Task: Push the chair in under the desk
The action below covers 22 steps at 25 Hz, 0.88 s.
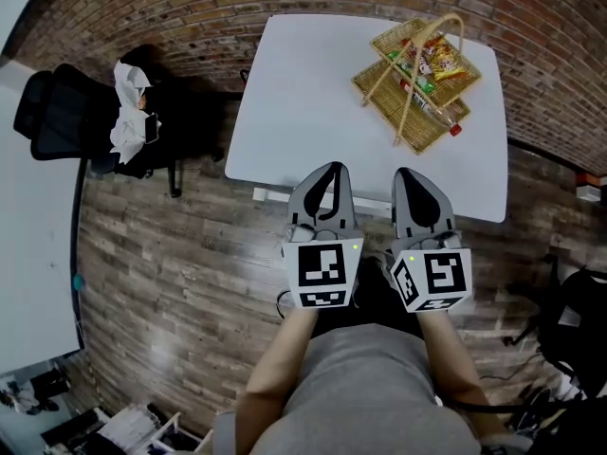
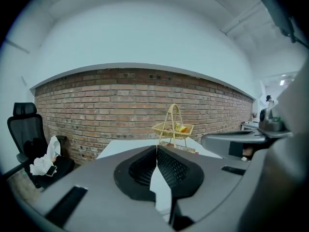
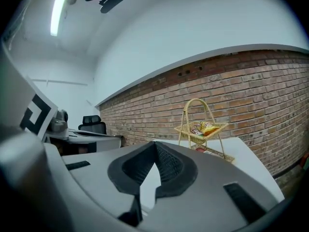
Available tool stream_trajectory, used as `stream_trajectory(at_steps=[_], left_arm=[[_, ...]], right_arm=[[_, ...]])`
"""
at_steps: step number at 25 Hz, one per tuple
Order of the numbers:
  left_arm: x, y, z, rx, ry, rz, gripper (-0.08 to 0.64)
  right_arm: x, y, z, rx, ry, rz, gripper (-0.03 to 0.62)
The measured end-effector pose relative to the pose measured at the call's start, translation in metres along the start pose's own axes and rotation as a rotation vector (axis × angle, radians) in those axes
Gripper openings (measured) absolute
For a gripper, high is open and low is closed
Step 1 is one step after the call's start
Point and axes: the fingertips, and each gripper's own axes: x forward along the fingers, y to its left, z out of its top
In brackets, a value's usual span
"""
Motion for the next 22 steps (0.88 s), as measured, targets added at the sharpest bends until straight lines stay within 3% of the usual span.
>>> stream_trajectory(at_steps=[22], left_arm=[[0.004,-0.002,-0.001,0.011,0.011,0.004,0.017]], right_arm=[[0.012,-0.003,0.010,0.020,-0.012,-0.037,0.015]])
